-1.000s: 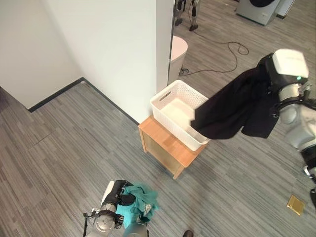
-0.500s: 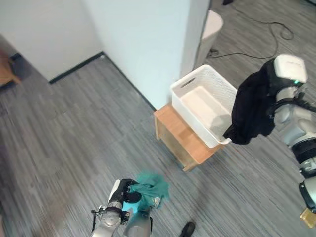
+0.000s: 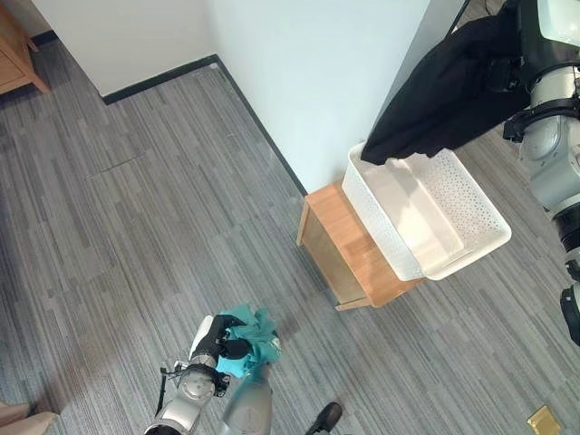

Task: Pick up bed clothes into laundry basket.

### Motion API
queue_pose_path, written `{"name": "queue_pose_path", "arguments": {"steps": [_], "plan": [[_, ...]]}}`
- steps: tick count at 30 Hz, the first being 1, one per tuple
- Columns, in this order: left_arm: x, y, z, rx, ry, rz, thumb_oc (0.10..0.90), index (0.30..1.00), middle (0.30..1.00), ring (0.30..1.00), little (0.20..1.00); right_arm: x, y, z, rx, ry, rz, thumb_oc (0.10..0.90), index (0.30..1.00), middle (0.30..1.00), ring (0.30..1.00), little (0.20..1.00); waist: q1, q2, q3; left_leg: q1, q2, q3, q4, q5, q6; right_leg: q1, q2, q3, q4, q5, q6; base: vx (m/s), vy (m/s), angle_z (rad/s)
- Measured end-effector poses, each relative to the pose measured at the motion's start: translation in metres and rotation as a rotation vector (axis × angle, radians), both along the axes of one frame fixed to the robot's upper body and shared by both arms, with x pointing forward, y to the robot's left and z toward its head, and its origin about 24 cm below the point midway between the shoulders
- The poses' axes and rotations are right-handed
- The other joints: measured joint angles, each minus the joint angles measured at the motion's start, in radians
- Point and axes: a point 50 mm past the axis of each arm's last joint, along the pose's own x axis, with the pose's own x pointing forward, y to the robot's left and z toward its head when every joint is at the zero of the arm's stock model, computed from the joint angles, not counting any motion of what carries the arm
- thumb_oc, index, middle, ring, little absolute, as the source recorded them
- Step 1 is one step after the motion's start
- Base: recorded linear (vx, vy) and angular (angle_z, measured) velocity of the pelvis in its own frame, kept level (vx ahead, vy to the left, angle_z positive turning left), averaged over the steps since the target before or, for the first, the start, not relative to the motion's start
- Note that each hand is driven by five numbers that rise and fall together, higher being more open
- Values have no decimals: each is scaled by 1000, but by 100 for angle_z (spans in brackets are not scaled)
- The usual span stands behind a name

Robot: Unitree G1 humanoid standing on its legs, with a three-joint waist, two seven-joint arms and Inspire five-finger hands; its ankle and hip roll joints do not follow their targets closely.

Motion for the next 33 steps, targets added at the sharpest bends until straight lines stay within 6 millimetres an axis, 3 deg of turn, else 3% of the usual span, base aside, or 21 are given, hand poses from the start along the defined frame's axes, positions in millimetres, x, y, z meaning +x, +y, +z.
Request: {"name": "queue_pose_path", "arguments": {"steps": [2, 8, 15, 17, 23, 26, 27, 29, 30, 31, 33], "plan": [[0, 1, 0, 0, -2, 3, 400, 300, 300, 300, 300, 1, -2, -3, 1, 17, -17, 400, 300, 300, 300, 300, 1, 0, 0, -6, 0, 5, 0, 2, 2, -8, -1, 5, 0, 0, 0, -31, 25, -10], [-3, 2, -1, 6, 5, 14, 400, 300, 300, 300, 300, 11, 14, -18, 28, 62, 18, 400, 300, 300, 300, 300, -32, 0, 0, -23, 2, 39, 0, 7, 8, -42, -9, 41, 0, 0, 1, -41, 22, -16], [3, 2, 2, -5, -15, 31, 400, 300, 300, 300, 300, 16, 17, -35, 45, 114, 18, 400, 300, 300, 300, 300, -34, -7, 4, -66, 9, 41, 0, 11, 7, -87, -2, 50, 0, 1, 1, -43, -32, -2], [3, 2, 2, -5, -19, 36, 400, 300, 300, 300, 300, 18, 20, -43, 53, 135, 26, 800, 900, 900, 900, 900, -31, -17, 9, -84, 14, 38, 0, 13, 4, -102, 3, 49, 0, 2, 0, -31, -44, 5], [6, 4, 3, -7, -22, 45, 400, 300, 300, 300, 300, 24, 25, -56, 74, 188, 39, 800, 900, 900, 900, 900, -26, -27, 53, -90, 13, 29, 0, 13, 4, -103, 4, 47, 0, 2, 1, -14, 10, 6], [9, 6, 8, -17, -56, 94, 400, 300, 300, 300, 300, -1, 31, -75, 357, 36, 222, 800, 900, 900, 900, 900, -31, -25, 57, -76, 8, 25, 0, 14, 5, -83, 0, 52, 0, 3, 3, 47, 14, 12], [12, 9, 11, -11, -75, 123, 400, 300, 300, 300, 300, -7, 35, -89, 386, 32, 258, 800, 900, 900, 900, 900, -35, -23, 61, -61, 8, 26, 0, 13, 6, -68, -1, 52, 1, 4, 5, 94, -25, 9], [16, 16, 28, -27, -170, 211, 400, 300, 300, 300, 300, -43, 32, -126, 570, -48, 323, 800, 900, 900, 900, 900, -26, -25, 64, -29, 5, 28, 0, 8, 13, -28, 1, 53, 1, 4, 5, 115, -39, 14], [16, 17, 30, -24, -186, 221, 400, 300, 300, 300, 300, -46, 33, -131, 577, -44, 322, 800, 900, 900, 900, 900, -30, -26, 64, -22, 5, 29, 0, 7, 14, -23, 1, 53, 1, 4, 5, 113, -20, -6], [26, 31, 56, 8, -308, 284, 400, 300, 300, 300, 300, -72, 22, -177, 621, 43, 269, 800, 900, 900, 900, 900, -42, -26, 65, 18, 8, 43, 0, 0, 9, 9, -2, 56, 1, 4, 5, 94, -5, -19], [30, 46, 91, 65, -483, 354, 400, 300, 300, 300, 300, -112, 8, -212, 759, 24, 195, 800, 900, 900, 900, 900, -68, -27, 64, 32, 9, 58, 0, -8, 10, 19, -4, 67, 1, 2, 4, 74, 4, -25]]}}
